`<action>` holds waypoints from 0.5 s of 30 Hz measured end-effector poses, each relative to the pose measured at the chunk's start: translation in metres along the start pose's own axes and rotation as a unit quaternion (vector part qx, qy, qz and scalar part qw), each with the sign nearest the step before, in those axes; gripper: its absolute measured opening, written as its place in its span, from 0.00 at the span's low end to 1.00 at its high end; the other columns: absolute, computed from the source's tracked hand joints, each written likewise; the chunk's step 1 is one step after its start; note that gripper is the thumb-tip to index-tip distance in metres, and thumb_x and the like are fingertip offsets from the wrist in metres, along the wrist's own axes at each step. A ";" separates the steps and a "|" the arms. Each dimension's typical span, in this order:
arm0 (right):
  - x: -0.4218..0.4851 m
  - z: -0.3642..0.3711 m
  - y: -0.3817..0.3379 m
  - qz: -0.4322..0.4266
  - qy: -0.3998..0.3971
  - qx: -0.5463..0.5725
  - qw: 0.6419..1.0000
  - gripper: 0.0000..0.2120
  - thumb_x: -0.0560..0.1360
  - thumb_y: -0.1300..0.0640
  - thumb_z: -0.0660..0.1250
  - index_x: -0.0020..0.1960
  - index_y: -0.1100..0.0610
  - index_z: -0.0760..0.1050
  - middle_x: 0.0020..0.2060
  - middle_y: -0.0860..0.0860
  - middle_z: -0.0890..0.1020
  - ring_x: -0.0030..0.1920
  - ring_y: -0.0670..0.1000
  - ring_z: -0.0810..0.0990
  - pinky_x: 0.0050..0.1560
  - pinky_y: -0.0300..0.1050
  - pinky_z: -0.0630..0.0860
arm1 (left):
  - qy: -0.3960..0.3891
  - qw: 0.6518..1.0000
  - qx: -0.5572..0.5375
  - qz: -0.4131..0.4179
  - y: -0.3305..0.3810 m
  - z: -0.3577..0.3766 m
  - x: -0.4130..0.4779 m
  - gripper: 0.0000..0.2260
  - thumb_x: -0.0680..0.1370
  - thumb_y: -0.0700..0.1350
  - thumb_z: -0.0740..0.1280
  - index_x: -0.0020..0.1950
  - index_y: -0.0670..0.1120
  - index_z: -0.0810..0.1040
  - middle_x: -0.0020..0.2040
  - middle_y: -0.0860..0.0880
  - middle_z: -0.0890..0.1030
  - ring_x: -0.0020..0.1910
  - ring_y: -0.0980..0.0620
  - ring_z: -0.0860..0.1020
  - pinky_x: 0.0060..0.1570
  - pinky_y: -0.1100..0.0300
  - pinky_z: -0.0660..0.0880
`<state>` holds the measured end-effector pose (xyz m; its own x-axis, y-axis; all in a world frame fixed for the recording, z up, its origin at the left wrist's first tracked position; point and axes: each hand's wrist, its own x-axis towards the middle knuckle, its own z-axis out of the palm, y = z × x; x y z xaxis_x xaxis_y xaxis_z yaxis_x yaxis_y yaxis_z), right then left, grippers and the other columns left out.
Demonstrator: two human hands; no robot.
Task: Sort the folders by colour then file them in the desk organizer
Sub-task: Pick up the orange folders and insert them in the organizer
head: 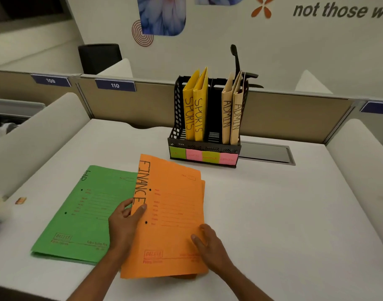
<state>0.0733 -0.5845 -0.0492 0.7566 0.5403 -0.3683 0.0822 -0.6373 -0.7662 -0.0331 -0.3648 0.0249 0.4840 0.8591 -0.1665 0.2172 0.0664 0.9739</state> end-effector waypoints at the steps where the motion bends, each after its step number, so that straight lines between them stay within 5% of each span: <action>1: 0.000 -0.002 -0.002 0.015 0.003 0.030 0.999 0.30 0.79 0.37 0.59 0.76 0.49 0.59 0.72 0.48 0.69 0.68 0.51 0.71 0.67 0.46 0.69 | 0.009 1.000 -0.007 0.011 0.001 -0.001 -0.005 0.21 0.74 0.44 0.75 0.66 0.50 0.76 0.47 0.52 0.85 0.42 0.55 0.85 0.36 0.62 0.81; 5: -0.002 -0.005 -0.010 0.042 0.026 0.149 0.988 0.29 0.77 0.35 0.62 0.73 0.46 0.62 0.70 0.47 0.72 0.60 0.46 0.73 0.57 0.43 0.70 | 0.030 0.998 -0.041 0.035 0.000 -0.006 -0.019 0.20 0.73 0.45 0.76 0.64 0.54 0.77 0.45 0.52 0.87 0.40 0.55 0.86 0.35 0.61 0.82; 10: -0.005 -0.002 -0.019 0.078 0.041 0.217 0.972 0.30 0.76 0.35 0.63 0.73 0.45 0.61 0.71 0.49 0.71 0.63 0.50 0.74 0.59 0.48 0.73 | 0.026 0.997 -0.055 0.043 0.002 -0.009 -0.028 0.17 0.72 0.49 0.75 0.60 0.57 0.78 0.44 0.52 0.88 0.42 0.53 0.86 0.34 0.62 0.82; 15: 0.000 0.002 -0.032 0.097 0.046 0.234 0.966 0.28 0.76 0.34 0.63 0.71 0.44 0.63 0.70 0.49 0.72 0.61 0.49 0.73 0.57 0.47 0.72 | -0.050 0.997 -0.032 0.057 0.007 -0.011 -0.018 0.17 0.72 0.55 0.74 0.60 0.55 0.79 0.50 0.51 0.87 0.48 0.50 0.86 0.44 0.52 0.83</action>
<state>0.0697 -0.5627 -0.0253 0.7850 0.3707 -0.4963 -0.3524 -0.3918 -0.8499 -0.0495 -0.3739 0.0362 0.5854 0.8080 -0.0666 0.1029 0.0075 0.9947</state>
